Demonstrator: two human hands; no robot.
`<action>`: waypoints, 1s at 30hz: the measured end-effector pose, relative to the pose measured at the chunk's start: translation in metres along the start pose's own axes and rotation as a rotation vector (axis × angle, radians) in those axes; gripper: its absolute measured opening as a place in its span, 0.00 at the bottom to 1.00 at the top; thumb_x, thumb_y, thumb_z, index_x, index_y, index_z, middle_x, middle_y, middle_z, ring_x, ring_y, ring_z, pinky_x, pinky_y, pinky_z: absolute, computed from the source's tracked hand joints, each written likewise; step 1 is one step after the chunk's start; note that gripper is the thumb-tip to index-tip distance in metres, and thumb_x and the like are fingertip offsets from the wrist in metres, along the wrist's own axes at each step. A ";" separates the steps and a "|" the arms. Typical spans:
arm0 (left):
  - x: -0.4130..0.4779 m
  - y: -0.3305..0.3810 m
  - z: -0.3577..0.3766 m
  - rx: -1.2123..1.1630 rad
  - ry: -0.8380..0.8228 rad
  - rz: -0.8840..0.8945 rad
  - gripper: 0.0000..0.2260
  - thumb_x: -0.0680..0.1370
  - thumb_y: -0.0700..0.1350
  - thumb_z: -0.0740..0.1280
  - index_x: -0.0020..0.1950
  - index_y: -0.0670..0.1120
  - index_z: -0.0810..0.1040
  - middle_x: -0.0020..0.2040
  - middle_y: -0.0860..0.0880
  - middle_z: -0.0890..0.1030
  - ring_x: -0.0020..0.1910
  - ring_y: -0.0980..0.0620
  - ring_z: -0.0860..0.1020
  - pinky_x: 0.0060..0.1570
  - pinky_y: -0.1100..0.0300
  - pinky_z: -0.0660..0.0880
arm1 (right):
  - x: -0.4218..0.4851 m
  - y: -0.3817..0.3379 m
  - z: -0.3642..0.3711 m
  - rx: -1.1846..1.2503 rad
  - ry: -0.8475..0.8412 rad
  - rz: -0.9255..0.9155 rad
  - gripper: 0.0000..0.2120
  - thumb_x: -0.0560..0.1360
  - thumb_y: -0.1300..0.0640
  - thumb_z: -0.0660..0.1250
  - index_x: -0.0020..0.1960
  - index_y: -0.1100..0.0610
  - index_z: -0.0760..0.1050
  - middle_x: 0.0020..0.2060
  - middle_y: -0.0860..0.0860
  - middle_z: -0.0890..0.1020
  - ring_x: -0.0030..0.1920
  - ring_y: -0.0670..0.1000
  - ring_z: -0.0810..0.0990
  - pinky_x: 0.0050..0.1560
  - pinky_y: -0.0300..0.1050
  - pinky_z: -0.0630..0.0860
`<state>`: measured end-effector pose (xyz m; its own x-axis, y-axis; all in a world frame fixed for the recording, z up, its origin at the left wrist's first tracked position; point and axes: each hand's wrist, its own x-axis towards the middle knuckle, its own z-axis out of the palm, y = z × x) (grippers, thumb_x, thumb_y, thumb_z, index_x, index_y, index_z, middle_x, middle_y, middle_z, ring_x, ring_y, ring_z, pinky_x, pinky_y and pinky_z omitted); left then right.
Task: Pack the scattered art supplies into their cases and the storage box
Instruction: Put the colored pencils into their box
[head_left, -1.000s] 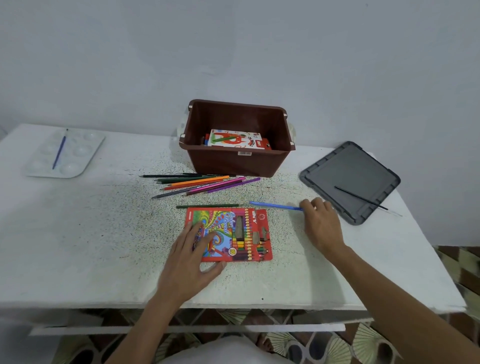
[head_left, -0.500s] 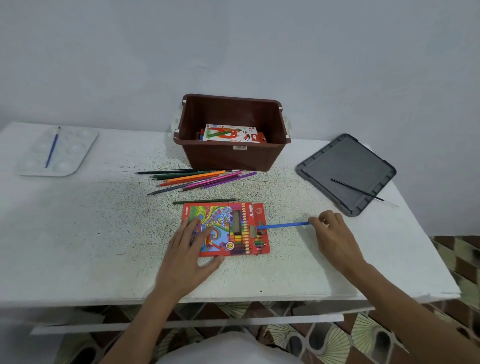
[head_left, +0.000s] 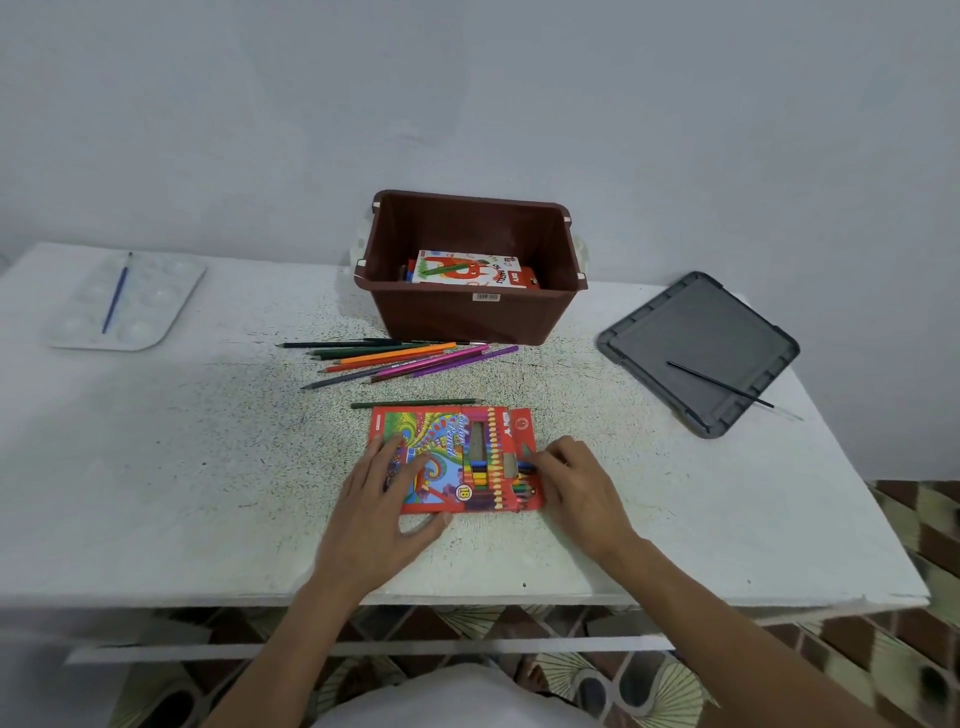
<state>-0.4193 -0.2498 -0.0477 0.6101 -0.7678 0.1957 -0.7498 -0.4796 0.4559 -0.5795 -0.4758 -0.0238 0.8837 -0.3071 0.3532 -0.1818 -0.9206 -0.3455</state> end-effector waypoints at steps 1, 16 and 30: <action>0.000 0.000 0.000 -0.001 0.000 0.000 0.32 0.74 0.71 0.59 0.73 0.56 0.66 0.78 0.51 0.58 0.79 0.52 0.49 0.71 0.45 0.60 | 0.000 -0.001 0.003 0.026 0.012 0.019 0.10 0.74 0.61 0.73 0.55 0.58 0.81 0.43 0.54 0.77 0.40 0.52 0.75 0.34 0.43 0.71; -0.001 0.000 0.001 -0.002 0.004 0.005 0.32 0.73 0.71 0.59 0.73 0.56 0.67 0.78 0.51 0.58 0.79 0.51 0.50 0.70 0.46 0.60 | 0.002 -0.002 0.007 0.183 -0.011 0.231 0.14 0.78 0.59 0.60 0.60 0.58 0.79 0.47 0.49 0.77 0.46 0.49 0.73 0.45 0.36 0.68; 0.000 0.000 0.001 -0.004 0.003 -0.001 0.31 0.74 0.71 0.59 0.72 0.57 0.67 0.78 0.52 0.58 0.79 0.52 0.50 0.70 0.47 0.59 | 0.102 -0.012 0.013 0.055 -0.122 0.174 0.12 0.79 0.56 0.67 0.62 0.55 0.81 0.49 0.56 0.79 0.52 0.59 0.76 0.51 0.52 0.75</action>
<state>-0.4194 -0.2496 -0.0487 0.6113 -0.7663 0.1980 -0.7483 -0.4781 0.4599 -0.4812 -0.4928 0.0055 0.8875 -0.4254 0.1773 -0.3153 -0.8410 -0.4397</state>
